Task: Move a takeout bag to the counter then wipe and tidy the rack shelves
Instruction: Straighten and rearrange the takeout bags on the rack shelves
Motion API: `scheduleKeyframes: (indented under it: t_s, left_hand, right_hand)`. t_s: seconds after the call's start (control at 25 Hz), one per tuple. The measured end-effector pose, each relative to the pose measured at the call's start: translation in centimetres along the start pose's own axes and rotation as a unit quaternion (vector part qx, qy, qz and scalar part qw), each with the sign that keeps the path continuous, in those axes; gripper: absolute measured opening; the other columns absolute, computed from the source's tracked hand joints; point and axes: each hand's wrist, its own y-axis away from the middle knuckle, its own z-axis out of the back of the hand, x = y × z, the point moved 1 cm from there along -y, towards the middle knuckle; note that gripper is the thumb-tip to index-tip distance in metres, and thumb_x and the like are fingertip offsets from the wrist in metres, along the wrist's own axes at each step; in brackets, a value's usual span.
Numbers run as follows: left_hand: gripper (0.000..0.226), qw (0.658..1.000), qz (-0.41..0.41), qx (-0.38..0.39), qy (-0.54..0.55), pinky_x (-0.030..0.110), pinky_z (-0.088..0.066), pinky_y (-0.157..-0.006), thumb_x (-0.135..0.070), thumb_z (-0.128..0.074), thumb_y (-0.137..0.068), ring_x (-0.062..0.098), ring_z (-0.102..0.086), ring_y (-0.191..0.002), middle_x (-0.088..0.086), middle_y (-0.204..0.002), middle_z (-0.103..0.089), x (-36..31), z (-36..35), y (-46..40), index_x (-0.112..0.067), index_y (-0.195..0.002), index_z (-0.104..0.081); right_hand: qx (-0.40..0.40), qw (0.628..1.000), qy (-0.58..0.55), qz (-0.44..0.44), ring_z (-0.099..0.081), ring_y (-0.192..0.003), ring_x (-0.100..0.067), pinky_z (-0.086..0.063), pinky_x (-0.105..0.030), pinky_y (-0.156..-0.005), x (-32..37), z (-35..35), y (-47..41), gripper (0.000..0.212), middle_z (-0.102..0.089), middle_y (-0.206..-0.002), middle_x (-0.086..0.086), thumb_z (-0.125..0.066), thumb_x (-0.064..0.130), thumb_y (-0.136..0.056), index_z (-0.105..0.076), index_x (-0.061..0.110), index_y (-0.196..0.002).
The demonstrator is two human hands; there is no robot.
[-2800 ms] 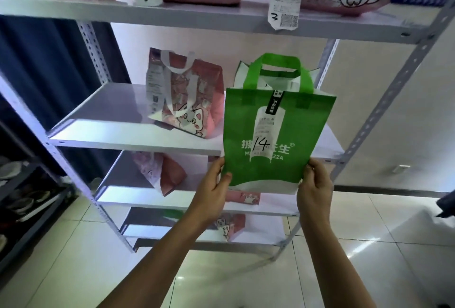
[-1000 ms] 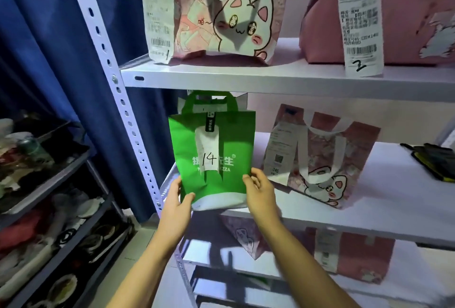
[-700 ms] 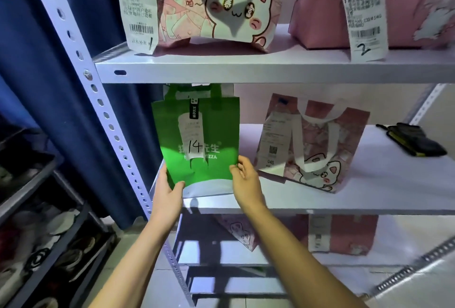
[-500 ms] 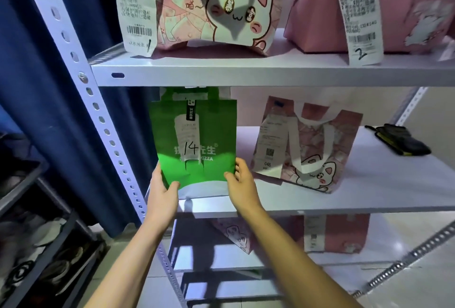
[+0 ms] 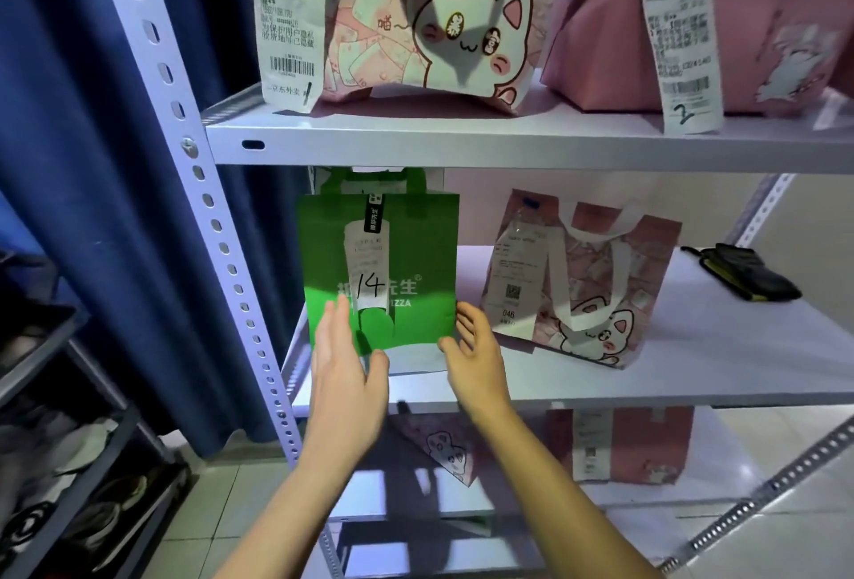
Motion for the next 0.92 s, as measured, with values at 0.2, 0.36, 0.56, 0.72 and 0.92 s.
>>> scheduleKeyframes:
  t_s: [0.2, 0.36, 0.56, 0.72, 0.92]
  left_hand:
    - [0.061, 0.996, -0.036, 0.079, 0.017, 0.034, -0.017, -0.122, -0.005, -0.046, -0.097, 0.017, -0.022, -0.148, 0.004, -0.161, -0.026, -1.9, -3.6, 0.7, -0.013, -0.154, -0.026]
    - [0.059, 0.989, -0.078, 0.124, 0.037, 0.023, -0.016, -0.118, -0.005, -0.048, -0.097, 0.017, -0.026, -0.146, 0.003, -0.158, -0.029, -4.3, -7.9, 1.0, -0.012, -0.152, -0.030]
    - [0.058, 0.982, -0.051, 0.174, 0.060, 0.023, -0.022, -0.115, -0.007, -0.047, -0.097, 0.018, -0.032, -0.142, 0.003, -0.155, -0.034, -6.2, -12.8, -0.5, -0.012, -0.152, -0.028]
    - [0.052, 0.987, 0.002, 0.149, 0.052, 0.026, -0.033, -0.103, -0.007, -0.049, -0.095, 0.019, -0.042, -0.128, 0.007, -0.145, -0.043, -7.6, -16.1, -2.7, -0.011, -0.146, -0.036]
    - [0.037, 0.985, 0.123, 0.114, 0.029, 0.047, -0.044, -0.102, -0.008, -0.051, -0.095, 0.042, -0.051, -0.120, 0.025, -0.132, -0.054, -8.0, -19.4, -5.7, 0.003, -0.130, -0.048]
  right_hand:
    - [-0.049, 0.999, 0.015, 0.016, -0.053, -0.128, -0.011, -0.042, -0.020, -0.105, 0.3, 3.8, 0.6, 0.051, -0.057, -0.136, 0.002, -0.056, -0.003, -0.094, -0.051, 0.017, -0.140]
    - [-0.124, 0.991, 0.027, 0.046, -0.062, -0.113, -0.005, -0.046, -0.009, -0.091, 0.6, 9.4, 1.0, 0.041, -0.065, -0.121, 0.005, -0.059, 0.000, -0.094, -0.057, 0.030, -0.122]
    - [-0.239, 0.969, 0.038, 0.041, -0.067, -0.092, -0.006, -0.051, -0.014, -0.079, -0.5, 16.7, 0.4, 0.032, -0.070, -0.102, 0.008, -0.060, 0.003, -0.094, -0.063, 0.032, -0.108]
    - [-0.285, 0.958, 0.015, 0.020, -0.064, -0.096, -0.010, -0.049, -0.007, -0.065, -1.6, 21.9, -1.2, 0.029, -0.065, -0.110, 0.003, -0.062, 0.010, -0.096, -0.057, 0.032, -0.116]
    - [-0.173, 0.984, 0.052, -0.013, -0.048, -0.126, -0.013, -0.044, -0.034, -0.104, -2.4, 24.5, -3.9, 0.053, -0.047, -0.141, 0.008, -0.063, 0.029, -0.098, -0.039, 0.034, -0.145]
